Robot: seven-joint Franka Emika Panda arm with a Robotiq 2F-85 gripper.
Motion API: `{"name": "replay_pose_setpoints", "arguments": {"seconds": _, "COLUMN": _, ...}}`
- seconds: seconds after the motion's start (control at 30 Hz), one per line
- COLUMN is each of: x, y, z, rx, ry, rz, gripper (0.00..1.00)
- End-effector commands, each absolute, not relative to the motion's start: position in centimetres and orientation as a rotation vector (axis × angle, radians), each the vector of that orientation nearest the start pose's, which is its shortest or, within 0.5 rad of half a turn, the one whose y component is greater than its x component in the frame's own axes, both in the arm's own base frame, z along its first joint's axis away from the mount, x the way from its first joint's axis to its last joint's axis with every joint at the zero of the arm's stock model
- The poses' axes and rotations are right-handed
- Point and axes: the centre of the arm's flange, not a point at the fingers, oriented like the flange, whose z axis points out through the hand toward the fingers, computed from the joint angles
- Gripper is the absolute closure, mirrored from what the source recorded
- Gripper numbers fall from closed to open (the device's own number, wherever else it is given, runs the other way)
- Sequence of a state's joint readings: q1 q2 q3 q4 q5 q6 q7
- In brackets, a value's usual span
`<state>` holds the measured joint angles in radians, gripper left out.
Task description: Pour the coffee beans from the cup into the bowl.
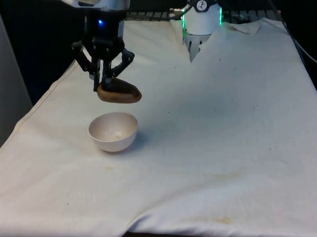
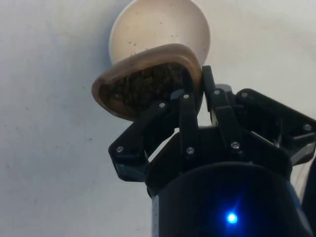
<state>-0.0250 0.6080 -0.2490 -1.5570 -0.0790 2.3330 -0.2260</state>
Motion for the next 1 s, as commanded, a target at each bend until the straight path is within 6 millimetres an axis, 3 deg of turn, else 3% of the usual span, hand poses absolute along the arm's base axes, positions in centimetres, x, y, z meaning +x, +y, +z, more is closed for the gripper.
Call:
{"name": "replay_pose_setpoints", "arguments": {"seconds": 0.0, "x": 69.8, "y": -16.9, "z": 31.9, "rx": -3.377, "ry": -0.101, "rz": -0.217, "gripper": 1.0}}
{"name": "replay_pose_setpoints", "arguments": {"seconds": 0.97, "x": 70.3, "y": -18.7, "z": 31.6, "rx": -3.499, "ry": -0.204, "rz": -0.171, "gripper": 1.0}}
